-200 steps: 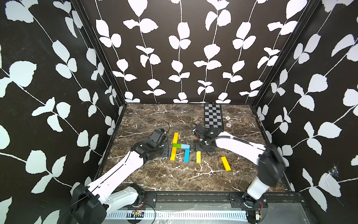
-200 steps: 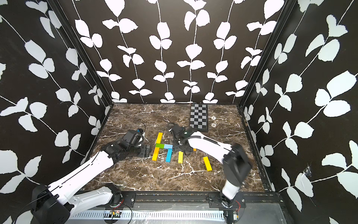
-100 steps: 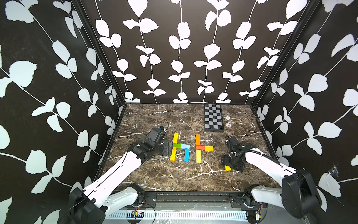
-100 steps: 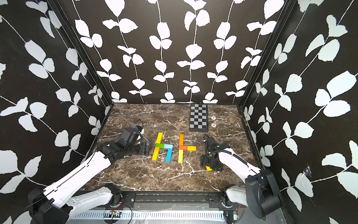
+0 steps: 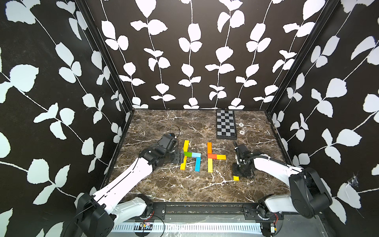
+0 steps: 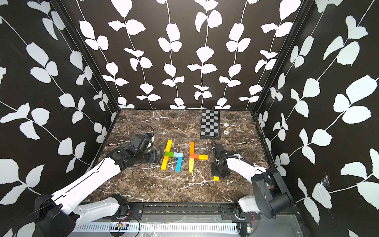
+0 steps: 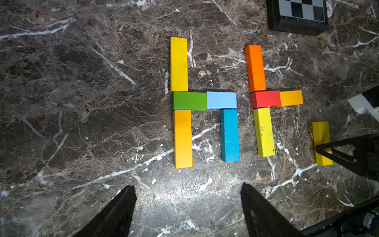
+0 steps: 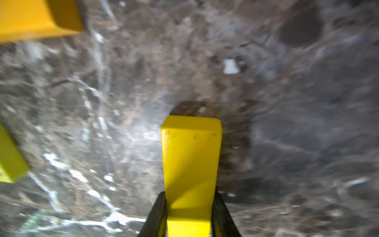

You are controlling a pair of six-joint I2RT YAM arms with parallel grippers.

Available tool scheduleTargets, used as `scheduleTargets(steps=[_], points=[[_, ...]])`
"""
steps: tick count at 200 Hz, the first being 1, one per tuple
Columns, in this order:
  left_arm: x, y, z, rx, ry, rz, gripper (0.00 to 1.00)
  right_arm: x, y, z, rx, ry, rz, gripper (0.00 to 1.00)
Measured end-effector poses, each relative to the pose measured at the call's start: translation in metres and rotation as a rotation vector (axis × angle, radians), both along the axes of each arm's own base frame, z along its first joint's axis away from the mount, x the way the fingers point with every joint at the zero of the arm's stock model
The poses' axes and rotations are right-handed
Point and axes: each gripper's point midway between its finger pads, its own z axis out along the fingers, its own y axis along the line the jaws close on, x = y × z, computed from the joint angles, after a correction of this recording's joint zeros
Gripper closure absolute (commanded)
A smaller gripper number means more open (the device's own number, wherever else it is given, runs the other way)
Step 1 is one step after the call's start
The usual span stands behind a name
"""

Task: Assemble the letter h with building blocks
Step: Move the building block to the center of the board, then assemble the building block at the center of the board.

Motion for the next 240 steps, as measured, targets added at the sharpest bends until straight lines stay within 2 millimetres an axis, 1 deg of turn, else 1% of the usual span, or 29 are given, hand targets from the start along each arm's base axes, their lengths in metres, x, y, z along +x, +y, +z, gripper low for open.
scheduleTargets(steps=[19, 34, 59, 71, 82, 94, 104, 114, 127, 145, 170, 192, 215, 240], points=[[0.001, -0.001, -0.001, -0.001, 0.003, 0.003, 0.18, -0.005, 0.016, 0.0, 0.003, -0.003, 0.045, 0.76], [0.002, -0.001, -0.002, -0.002, 0.004, 0.004, 0.18, -0.006, 0.029, 0.0, 0.006, 0.003, 0.064, 0.75], [0.002, -0.002, -0.001, -0.004, 0.001, 0.004, 0.18, 0.005, 0.048, 0.001, 0.009, 0.014, 0.067, 0.73], [0.002, -0.002, -0.001, -0.004, 0.001, 0.004, 0.18, 0.013, 0.055, 0.001, 0.009, 0.016, 0.062, 0.65], [0.002, -0.002, -0.001, -0.003, 0.001, 0.004, 0.18, 0.022, 0.06, 0.001, -0.001, 0.018, 0.052, 0.52], [0.002, -0.002, -0.001, -0.003, 0.001, 0.004, 0.18, 0.029, 0.064, 0.002, -0.003, 0.019, 0.038, 0.41], [0.002, -0.002, -0.001, -0.003, 0.001, 0.004, 0.18, 0.034, 0.067, 0.003, -0.005, 0.01, 0.033, 0.39], [0.002, -0.002, -0.002, -0.003, 0.002, 0.004, 0.18, 0.036, 0.067, 0.003, -0.011, 0.007, 0.022, 0.41], [0.002, -0.002, -0.002, -0.002, 0.003, 0.004, 0.18, 0.037, 0.066, 0.003, -0.02, 0.008, 0.018, 0.45], [0.003, -0.002, -0.002, -0.002, 0.004, 0.004, 0.18, 0.038, 0.064, 0.001, -0.04, 0.015, 0.01, 0.58], [0.003, -0.002, -0.003, -0.001, 0.005, 0.003, 0.18, 0.041, 0.063, 0.0, -0.066, 0.023, 0.0, 0.69], [0.003, -0.002, -0.003, -0.001, 0.005, 0.003, 0.18, 0.044, 0.061, 0.001, -0.079, 0.02, -0.001, 0.72], [0.003, -0.002, -0.003, -0.001, 0.005, 0.003, 0.18, 0.048, 0.061, 0.002, -0.093, 0.017, 0.005, 0.73], [0.003, -0.002, -0.003, -0.001, 0.005, 0.004, 0.18, 0.057, 0.06, 0.006, -0.104, 0.004, 0.007, 0.73]])
